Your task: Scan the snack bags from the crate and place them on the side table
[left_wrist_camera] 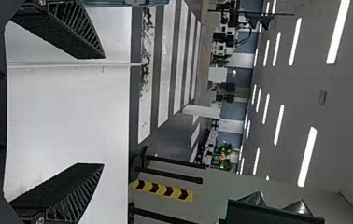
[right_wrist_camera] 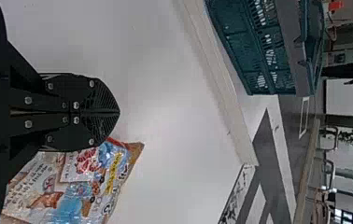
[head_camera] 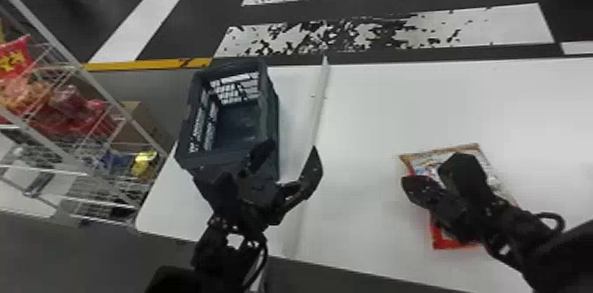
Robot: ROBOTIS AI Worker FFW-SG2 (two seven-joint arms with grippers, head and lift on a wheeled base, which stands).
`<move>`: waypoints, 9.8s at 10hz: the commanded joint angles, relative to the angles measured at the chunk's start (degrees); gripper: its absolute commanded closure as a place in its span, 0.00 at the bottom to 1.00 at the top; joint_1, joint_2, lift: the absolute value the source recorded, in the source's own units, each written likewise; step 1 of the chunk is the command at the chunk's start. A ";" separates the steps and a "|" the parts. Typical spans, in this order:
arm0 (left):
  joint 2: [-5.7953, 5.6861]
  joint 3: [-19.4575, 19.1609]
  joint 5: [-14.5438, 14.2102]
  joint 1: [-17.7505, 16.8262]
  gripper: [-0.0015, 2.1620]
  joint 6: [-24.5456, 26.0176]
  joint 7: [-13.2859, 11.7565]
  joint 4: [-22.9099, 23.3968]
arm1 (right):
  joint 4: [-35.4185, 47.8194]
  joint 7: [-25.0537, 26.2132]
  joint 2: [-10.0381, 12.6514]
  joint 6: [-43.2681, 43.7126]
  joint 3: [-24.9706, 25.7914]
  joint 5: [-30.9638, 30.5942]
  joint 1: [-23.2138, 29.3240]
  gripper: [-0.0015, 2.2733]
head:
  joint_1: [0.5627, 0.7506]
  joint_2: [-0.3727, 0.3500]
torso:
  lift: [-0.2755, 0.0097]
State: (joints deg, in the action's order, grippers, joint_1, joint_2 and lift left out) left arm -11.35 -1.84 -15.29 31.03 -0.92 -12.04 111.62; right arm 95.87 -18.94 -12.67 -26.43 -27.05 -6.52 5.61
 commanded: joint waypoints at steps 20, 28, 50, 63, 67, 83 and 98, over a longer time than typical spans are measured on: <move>-0.34 0.78 0.00 -0.70 0.02 0.35 0.00 -0.53 | 7.23 -0.22 -6.40 -4.65 6.83 -0.51 6.08 0.99 | 0.70 0.73 | 0.68; -0.43 0.87 0.00 -0.97 0.02 0.53 0.00 -0.53 | 27.71 0.04 -5.87 -9.04 23.97 12.23 14.78 0.24 | 0.70 0.67 | 0.68; -0.52 1.22 -0.27 -1.67 0.02 0.35 -0.09 -1.93 | 6.09 -1.54 -7.28 -19.59 35.22 8.19 7.40 0.99 | 0.70 0.24 | 0.68; -0.69 1.49 -0.18 -1.76 0.02 0.53 0.00 -1.67 | 31.84 -1.45 -4.64 -37.34 33.90 9.77 19.00 0.99 | 0.70 0.34 | 0.68; -0.69 1.49 -0.18 -1.76 0.02 0.53 0.00 -1.84 | 31.84 -1.45 -4.38 -37.52 33.02 9.69 18.56 0.99 | 0.70 0.38 | 0.68; -0.52 1.40 -0.18 -1.58 0.02 0.53 0.08 -1.76 | 5.56 1.80 -6.40 -28.03 35.04 10.12 2.91 0.99 | 0.70 0.23 | 0.68; -0.43 1.49 -0.18 -1.58 0.02 0.53 0.08 -1.84 | 19.54 -6.64 -4.64 -33.65 47.09 31.48 13.11 0.04 | 0.70 0.30 | 0.68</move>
State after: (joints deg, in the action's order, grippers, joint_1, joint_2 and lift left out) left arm -11.78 -0.35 -15.47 29.44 -0.39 -11.95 109.78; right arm 115.64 -25.42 -17.50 -59.39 20.17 24.65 18.67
